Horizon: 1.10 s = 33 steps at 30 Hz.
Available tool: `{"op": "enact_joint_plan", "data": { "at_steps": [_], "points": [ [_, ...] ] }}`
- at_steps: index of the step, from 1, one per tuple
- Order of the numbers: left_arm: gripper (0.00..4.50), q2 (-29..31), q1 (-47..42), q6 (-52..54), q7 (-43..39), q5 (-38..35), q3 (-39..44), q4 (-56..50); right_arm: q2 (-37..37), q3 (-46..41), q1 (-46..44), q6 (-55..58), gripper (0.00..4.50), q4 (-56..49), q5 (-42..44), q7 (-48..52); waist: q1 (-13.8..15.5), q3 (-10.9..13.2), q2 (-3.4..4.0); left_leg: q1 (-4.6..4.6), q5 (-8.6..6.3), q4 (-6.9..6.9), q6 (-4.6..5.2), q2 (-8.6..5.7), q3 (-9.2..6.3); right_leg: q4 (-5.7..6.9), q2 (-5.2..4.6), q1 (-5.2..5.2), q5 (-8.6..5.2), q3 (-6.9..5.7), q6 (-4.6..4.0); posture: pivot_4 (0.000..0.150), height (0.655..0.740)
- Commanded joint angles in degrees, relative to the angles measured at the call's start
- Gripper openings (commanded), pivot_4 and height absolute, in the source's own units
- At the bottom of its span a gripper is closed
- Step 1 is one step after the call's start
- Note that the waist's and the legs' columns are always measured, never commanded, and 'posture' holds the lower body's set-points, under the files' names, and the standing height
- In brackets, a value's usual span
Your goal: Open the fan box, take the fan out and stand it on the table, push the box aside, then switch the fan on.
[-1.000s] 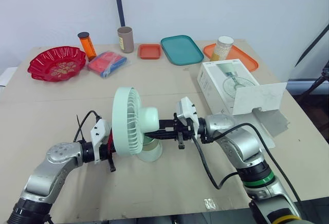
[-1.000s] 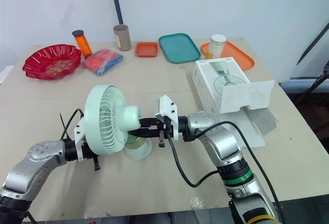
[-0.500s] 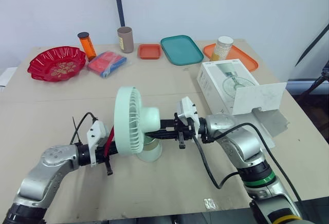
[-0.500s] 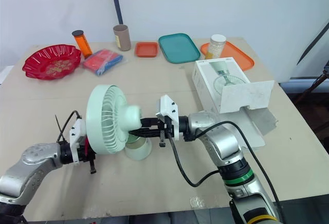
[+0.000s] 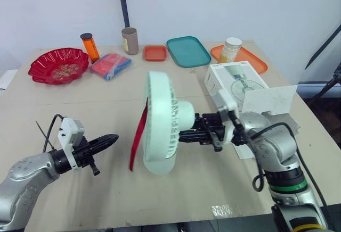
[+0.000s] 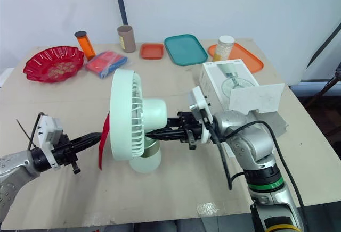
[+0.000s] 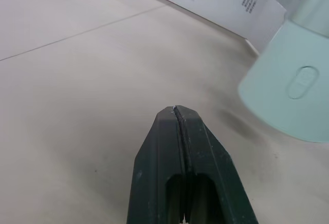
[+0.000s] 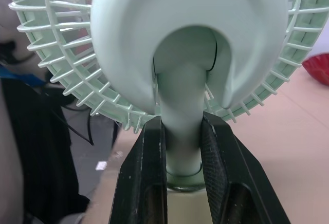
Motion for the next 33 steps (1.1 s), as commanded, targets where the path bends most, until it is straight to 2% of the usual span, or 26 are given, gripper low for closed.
{"op": "enact_joint_plan", "data": {
  "at_steps": [1, 5, 8, 12, 15, 17, 19, 24, 33],
  "points": [
    [0.05, -1.21, 3.02, 0.37, 3.49, -1.7, 3.37, -4.83, -0.03, -1.96, -1.42, -0.39, 0.32, -2.48, 2.47, -0.14, -0.05, 0.0, 0.0, 0.01, 0.0, 0.0, 0.0, 0.0, 0.01, 0.0, 0.0, 0.01, 0.0, 0.0, 0.0, 0.15, 0.74],
    [0.05, -2.95, 5.73, -0.65, 6.27, -1.25, 3.79, -8.24, 0.58, 0.76, -2.6, -4.06, 0.32, 2.3, -4.09, -1.18, 0.01, 0.0, 0.0, 0.02, 0.0, 0.0, 0.01, 0.01, 0.02, 0.0, 0.02, 0.0, 0.0, 0.02, 0.0, 0.15, 0.74],
    [0.7, -4.34, 5.83, -1.63, 7.71, -1.45, 4.3, -8.4, 1.78, 1.8, -4.11, -6.53, 0.32, 5.93, -7.38, -1.84, 0.03, 0.0, 0.0, 0.03, 0.02, 0.02, -0.03, -0.01, 0.02, 0.0, 0.01, 0.03, 0.01, 0.02, 0.01, 0.15, 0.74],
    [2.21, -6.53, 7.5, -3.73, 8.95, -1.77, 5.85, -9.22, 4.07, 3.34, -6.77, -10.51, 0.32, 11.55, -12.4, -2.98, -0.11, 0.0, 0.0, 0.02, 0.01, 0.02, -0.03, 0.01, 0.07, 0.0, 0.03, 0.0, 0.01, 0.05, 0.01, 0.15, 0.74],
    [3.15, -8.61, 9.62, -4.59, 9.95, -2.96, 7.41, -9.14, 5.71, 3.43, -8.84, -12.33, 0.32, 14.48, -14.19, -3.61, -0.03, 0.0, 0.0, 0.01, 0.01, -0.01, -0.02, 0.01, 0.05, -0.01, 0.02, -0.02, 0.0, 0.05, -0.01, 0.15, 0.74],
    [4.0, -9.24, 10.99, -5.04, 9.96, -2.71, 7.65, -8.95, 7.14, 3.53, -10.73, -13.19, 0.32, 17.05, -15.75, -4.94, -0.04, 0.0, -0.01, 0.01, 0.01, -0.01, -0.02, 0.01, 0.09, -0.01, 0.01, -0.02, 0.01, 0.06, -0.01, 0.15, 0.74],
    [4.44, -9.31, 12.18, -5.39, 10.38, -1.57, 7.19, -9.29, 8.24, 3.8, -11.97, -14.39, 0.32, 19.36, -17.6, -5.89, -0.04, 0.0, 0.0, 0.02, 0.02, -0.01, -0.03, 0.01, 0.07, 0.0, 0.01, -0.02, 0.01, 0.06, -0.01, 0.15, 0.74],
    [4.44, -9.19, 13.38, -6.41, 12.03, 1.7, 6.1, -9.08, 10.38, 4.23, -13.42, -14.93, 0.32, 23.73, -19.69, -6.47, -0.05, 0.0, -0.01, 0.0, 0.02, -0.01, -0.03, 0.0, 0.06, -0.01, 0.01, -0.02, 0.01, 0.06, -0.01, 0.15, 0.74],
    [4.44, -9.91, 13.76, -9.01, 10.82, 4.14, 4.17, -7.45, 14.65, 6.48, -14.01, -15.88, 0.32, 25.01, -22.67, -8.04, -0.06, 0.0, 0.0, 0.0, 0.01, -0.02, -0.03, 0.01, 0.07, 0.0, 0.02, -0.04, 0.01, 0.07, -0.01, 0.15, 0.74]
  ]
}}
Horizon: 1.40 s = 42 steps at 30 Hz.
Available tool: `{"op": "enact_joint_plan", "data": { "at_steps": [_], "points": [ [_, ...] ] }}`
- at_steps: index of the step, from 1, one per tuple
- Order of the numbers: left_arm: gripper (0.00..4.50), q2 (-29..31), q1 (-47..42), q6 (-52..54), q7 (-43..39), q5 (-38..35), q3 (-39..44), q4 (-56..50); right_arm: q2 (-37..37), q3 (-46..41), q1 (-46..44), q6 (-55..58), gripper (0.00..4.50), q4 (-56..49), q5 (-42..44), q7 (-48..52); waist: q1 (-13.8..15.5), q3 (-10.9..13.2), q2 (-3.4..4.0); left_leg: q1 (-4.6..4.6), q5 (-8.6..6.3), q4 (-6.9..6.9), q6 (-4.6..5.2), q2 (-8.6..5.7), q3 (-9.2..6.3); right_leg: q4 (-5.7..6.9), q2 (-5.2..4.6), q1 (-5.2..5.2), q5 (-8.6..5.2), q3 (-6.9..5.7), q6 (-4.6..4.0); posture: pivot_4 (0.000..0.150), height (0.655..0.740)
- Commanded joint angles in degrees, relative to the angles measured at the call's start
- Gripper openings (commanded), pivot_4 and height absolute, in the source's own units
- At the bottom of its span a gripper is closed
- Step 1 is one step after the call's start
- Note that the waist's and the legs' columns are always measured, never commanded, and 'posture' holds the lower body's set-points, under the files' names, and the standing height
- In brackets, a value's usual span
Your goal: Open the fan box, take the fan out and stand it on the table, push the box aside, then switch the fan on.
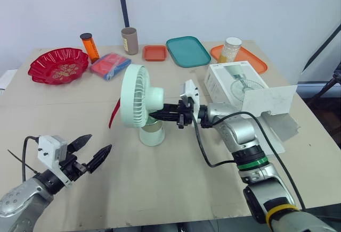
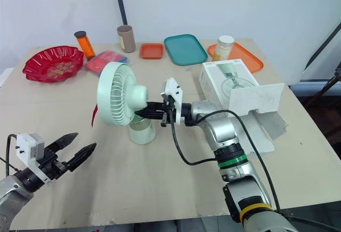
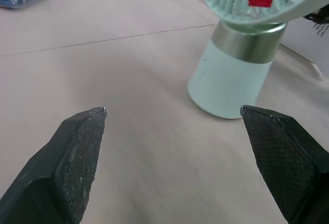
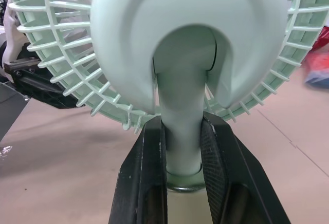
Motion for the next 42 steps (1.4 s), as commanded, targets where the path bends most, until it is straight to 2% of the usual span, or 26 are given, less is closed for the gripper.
{"op": "enact_joint_plan", "data": {
  "at_steps": [1, 5, 8, 10, 11, 12, 14, 20, 26, 34, 42],
  "points": [
    [4.44, 0.1, -0.06, -2.29, -0.91, 1.14, 0.07, 0.51, 0.79, -0.52, -2.19, -1.79, 0.32, -1.65, 0.01, -0.23, 0.01, 0.0, 0.0, 0.0, 0.0, 0.0, 0.0, 0.0, 0.0, 0.0, 0.0, 0.0, 0.0, 0.0, 0.0, 0.15, 0.74],
    [4.44, -0.01, -0.1, -4.45, -2.54, 2.86, -1.09, 2.45, 0.85, 0.59, -1.35, -2.03, 0.32, -2.23, -1.12, -0.19, 0.0, -0.01, 0.01, 0.0, 0.0, 0.0, 0.0, -0.01, 0.0, 0.0, 0.0, 0.01, 0.0, 0.0, 0.0, 0.15, 0.74],
    [4.5, -0.46, -0.07, -6.22, -3.72, 3.77, -1.58, 4.33, 0.88, 1.03, -1.15, -2.03, 1.59, -1.88, -1.85, -0.9, -0.03, -0.01, 0.01, 0.02, 0.0, 0.0, 0.0, 0.0, 0.02, 0.0, 0.01, 0.01, 0.0, 0.0, 0.0, 0.15, 0.74],
    [4.5, -0.73, -0.05, -7.38, -4.5, 4.27, -1.81, 5.49, 0.73, 1.23, -0.86, -2.02, 2.52, -2.01, -1.96, -0.77, -0.02, -0.01, 0.01, 0.02, 0.0, 0.0, 0.0, 0.0, 0.01, 0.01, 0.0, 0.01, 0.0, 0.0, 0.0, 0.15, 0.74],
    [4.5, -0.84, -0.04, -7.96, -4.9, 4.52, -1.89, 6.03, 0.64, 1.28, -0.68, -2.04, 3.19, -2.18, -1.97, -0.63, -0.02, -0.01, 0.01, 0.02, 0.0, 0.0, 0.0, 0.0, 0.01, 0.0, 0.01, 0.01, 0.0, 0.0, 0.0, 0.15, 0.74],
    [4.5, -0.95, -0.07, -8.6, -5.37, 4.63, -1.93, 6.69, 0.56, 1.3, -0.6, -2.02, 3.52, -2.16, -2.15, -0.76, -0.02, -0.01, 0.01, 0.02, 0.0, 0.0, 0.0, 0.0, 0.01, 0.0, 0.0, 0.01, 0.0, 0.0, 0.0, 0.15, 0.74],
    [4.5, -1.1, -0.24, -9.42, -5.78, 4.91, -2.11, 7.34, 0.29, 1.33, -0.43, -2.07, 4.47, -2.24, -2.3, -0.61, -0.02, -0.01, 0.01, 0.02, 0.0, 0.0, 0.0, 0.0, 0.01, 0.0, 0.0, 0.01, 0.0, 0.0, 0.0, 0.15, 0.74],
    [4.5, -0.72, -1.83, -9.94, -6.02, 5.08, -2.64, 7.86, -2.92, 0.42, 1.56, 0.09, 4.47, -7.45, -0.08, 1.95, 0.01, -0.01, 0.01, 0.02, 0.0, 0.0, 0.01, -0.01, 0.01, 0.0, -0.01, 0.02, 0.0, 0.0, 0.0, 0.15, 0.74],
    [4.5, 1.72, -7.84, -7.09, -6.84, 4.72, -4.09, 8.56, -9.52, -2.28, 5.58, 4.3, 4.47, -16.08, 3.15, 2.94, 0.13, -0.02, 0.0, 0.03, 0.0, 0.01, 0.01, -0.03, -0.04, -0.01, -0.03, 0.07, 0.01, -0.04, 0.01, 0.15, 0.74],
    [4.5, 8.17, -19.77, -1.74, -8.96, 5.04, -6.97, 13.21, -17.03, -10.61, 13.44, 13.56, 4.47, -28.81, 5.98, -6.81, 0.12, -0.02, 0.0, 0.01, -0.01, 0.01, 0.03, -0.03, -0.05, -0.02, -0.01, 0.08, 0.0, -0.05, 0.02, 0.15, 0.74],
    [4.5, 10.99, -24.43, 3.32, -11.05, 4.79, -8.23, 16.35, -18.93, -14.06, 19.67, 18.2, 4.47, -32.83, 6.71, -14.09, 0.02, -0.02, 0.0, 0.05, -0.03, 0.02, 0.06, -0.02, 0.01, 0.0, 0.02, 0.08, 0.0, -0.01, 0.02, 0.15, 0.74]
  ]
}}
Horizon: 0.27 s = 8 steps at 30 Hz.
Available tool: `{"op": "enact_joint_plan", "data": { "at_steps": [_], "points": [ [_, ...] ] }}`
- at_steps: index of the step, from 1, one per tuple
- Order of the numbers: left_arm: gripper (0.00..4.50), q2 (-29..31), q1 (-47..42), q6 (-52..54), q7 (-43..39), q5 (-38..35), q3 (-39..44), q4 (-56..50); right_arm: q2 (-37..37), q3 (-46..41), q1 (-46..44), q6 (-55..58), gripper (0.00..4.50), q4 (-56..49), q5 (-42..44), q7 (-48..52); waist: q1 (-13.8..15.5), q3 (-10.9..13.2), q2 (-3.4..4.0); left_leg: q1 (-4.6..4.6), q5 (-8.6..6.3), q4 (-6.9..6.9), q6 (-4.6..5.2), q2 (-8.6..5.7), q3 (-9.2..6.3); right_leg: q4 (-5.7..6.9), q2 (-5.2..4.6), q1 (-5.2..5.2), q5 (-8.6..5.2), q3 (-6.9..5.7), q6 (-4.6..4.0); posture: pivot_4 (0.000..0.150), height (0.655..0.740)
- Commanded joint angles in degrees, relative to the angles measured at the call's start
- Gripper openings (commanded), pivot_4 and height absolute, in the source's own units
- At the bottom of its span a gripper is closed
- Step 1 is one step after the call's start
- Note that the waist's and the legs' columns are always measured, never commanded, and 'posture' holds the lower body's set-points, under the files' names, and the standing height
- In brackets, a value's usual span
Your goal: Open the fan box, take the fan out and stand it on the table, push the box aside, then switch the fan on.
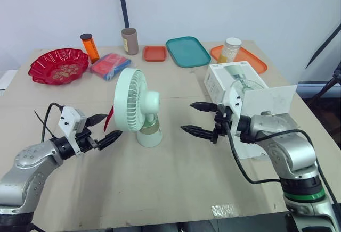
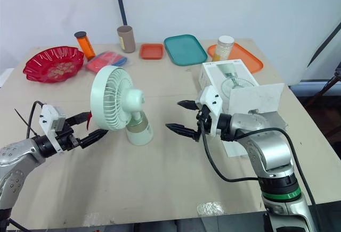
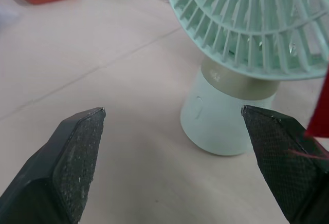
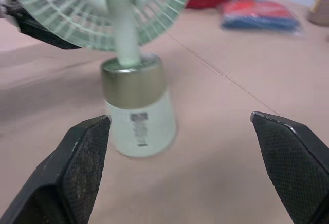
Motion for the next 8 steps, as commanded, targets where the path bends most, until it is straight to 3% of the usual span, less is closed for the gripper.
{"op": "enact_joint_plan", "data": {
  "at_steps": [1, 8],
  "points": [
    [4.5, 1.75, -1.56, 0.71, -1.32, -0.39, 0.37, 0.09, -0.14, -2.04, 1.58, 0.2, 4.47, -3.28, 1.05, -2.54, 0.03, 0.0, 0.0, 0.0, 0.0, 0.0, 0.0, 0.0, -0.01, 0.0, 0.01, 0.0, 0.0, 0.0, 0.0, 0.15, 0.74],
    [4.5, 1.59, -3.49, 1.72, -1.75, 0.32, -1.54, 0.0, -0.48, -1.63, 2.77, -0.42, 4.47, -3.04, 0.81, -4.36, 0.07, 0.0, 0.0, -0.01, 0.0, 0.0, 0.0, 0.0, -0.01, -0.01, 0.01, 0.0, 0.0, 0.0, 0.0, 0.15, 0.74]
  ]
}}
